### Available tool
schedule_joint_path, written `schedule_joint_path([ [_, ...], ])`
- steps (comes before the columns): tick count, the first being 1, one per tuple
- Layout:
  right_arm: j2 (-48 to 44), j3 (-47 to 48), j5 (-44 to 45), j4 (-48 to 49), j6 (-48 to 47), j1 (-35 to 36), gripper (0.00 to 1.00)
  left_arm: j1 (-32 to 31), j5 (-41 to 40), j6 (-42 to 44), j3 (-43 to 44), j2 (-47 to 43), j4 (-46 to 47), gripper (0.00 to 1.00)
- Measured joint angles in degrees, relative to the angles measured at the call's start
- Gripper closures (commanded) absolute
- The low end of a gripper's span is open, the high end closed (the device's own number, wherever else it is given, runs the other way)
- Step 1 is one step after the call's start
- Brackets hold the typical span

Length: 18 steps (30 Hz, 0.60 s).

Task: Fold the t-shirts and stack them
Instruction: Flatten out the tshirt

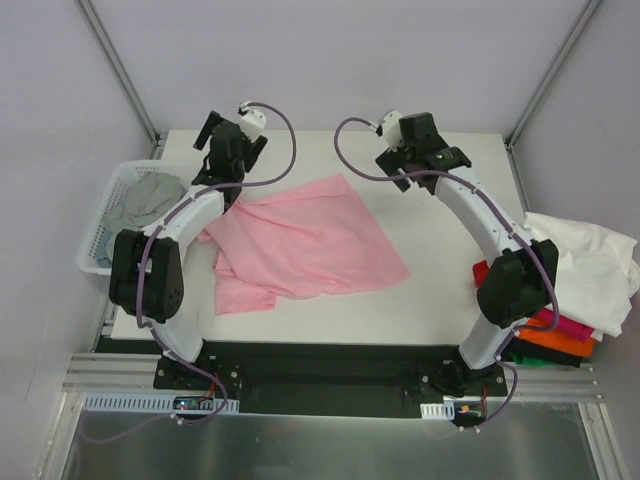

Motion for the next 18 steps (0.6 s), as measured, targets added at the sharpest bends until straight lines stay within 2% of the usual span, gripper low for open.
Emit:
schedule_joint_path([
  [6, -0.2, -0.4, -7.6, -8.2, 4.3, 5.8, 0.03, -2.1, 4.0, -5.0, -8.2, -10.0, -8.5, 0.01],
  [14, 17.6, 11.4, -10.8, -13.1, 5.6, 9.6, 0.04, -2.5, 5.2, -6.6, -17.1, -22.3, -13.3, 0.01],
  [18, 25.2, 13.9, -10.7, -13.7, 5.5, 10.6, 0.04, -2.5, 4.9, -6.2, -18.8, -22.7, -13.5, 0.01],
])
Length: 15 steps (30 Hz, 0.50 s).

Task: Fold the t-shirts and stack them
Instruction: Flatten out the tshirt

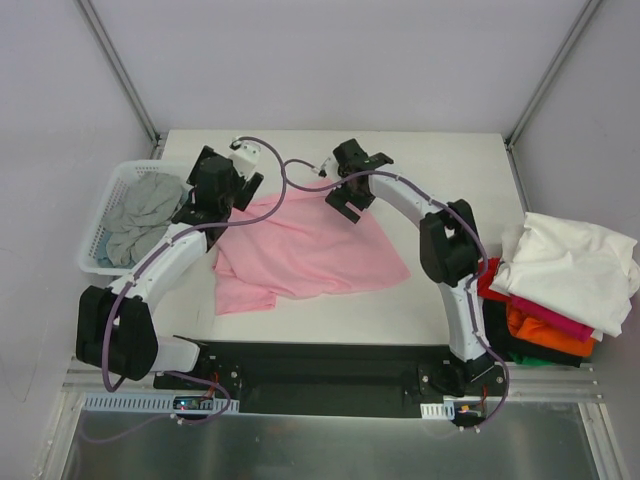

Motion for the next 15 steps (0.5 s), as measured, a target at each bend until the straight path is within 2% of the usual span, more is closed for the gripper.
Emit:
schedule_joint_path([
  [15, 7.4, 10.4, 1.8, 2.7, -4.7, 1.6, 0.04, 0.0, 0.0, 0.0, -0.9, 3.6, -0.9, 0.01],
])
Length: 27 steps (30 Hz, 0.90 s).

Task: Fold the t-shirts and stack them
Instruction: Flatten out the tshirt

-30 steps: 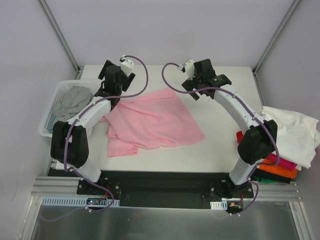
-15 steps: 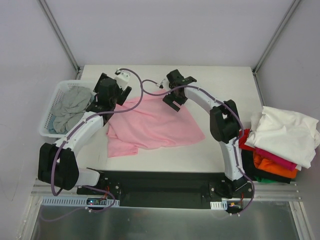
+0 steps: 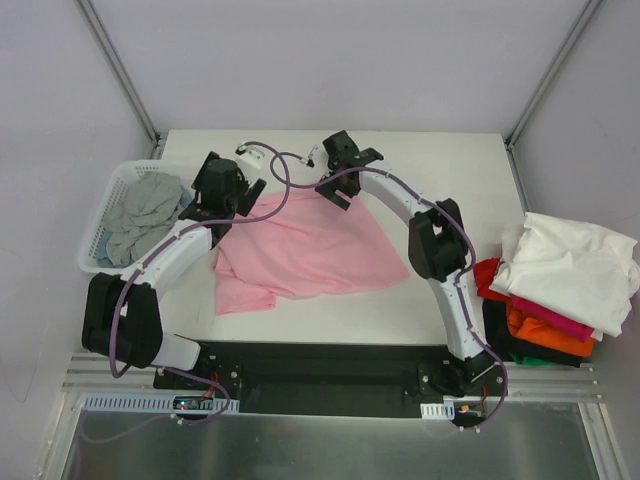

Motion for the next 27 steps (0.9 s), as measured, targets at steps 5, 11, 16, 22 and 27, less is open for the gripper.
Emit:
schedule_joint_path([
  [5, 2.6, -0.3, 1.4, 3.9, -3.2, 0.0, 0.04, 0.0, 0.1, -0.8, -1.1, 0.3, 0.6, 0.01],
  [11, 6.2, 0.7, 2.3, 6.8, -5.9, 0.0, 0.03, 0.0, 0.1, -1.0, -2.6, 0.4, 0.6, 0.01],
  [16, 6.9, 1.4, 3.6, 9.2, -8.8, 0.2, 0.03, 0.0, 0.1, -1.1, -2.7, 0.4, 0.6, 0.01],
  [22, 6.8, -1.7, 7.1, 15.2, -12.8, 0.2, 0.03, -0.1, 0.1, -1.2, -2.8, 0.4, 0.7, 0.01],
  [27, 5.1, -5.9, 9.2, 19.6, -14.9, -0.7, 0.03, -0.1, 0.1, -1.1, -3.2, 0.4, 0.9, 0.01],
])
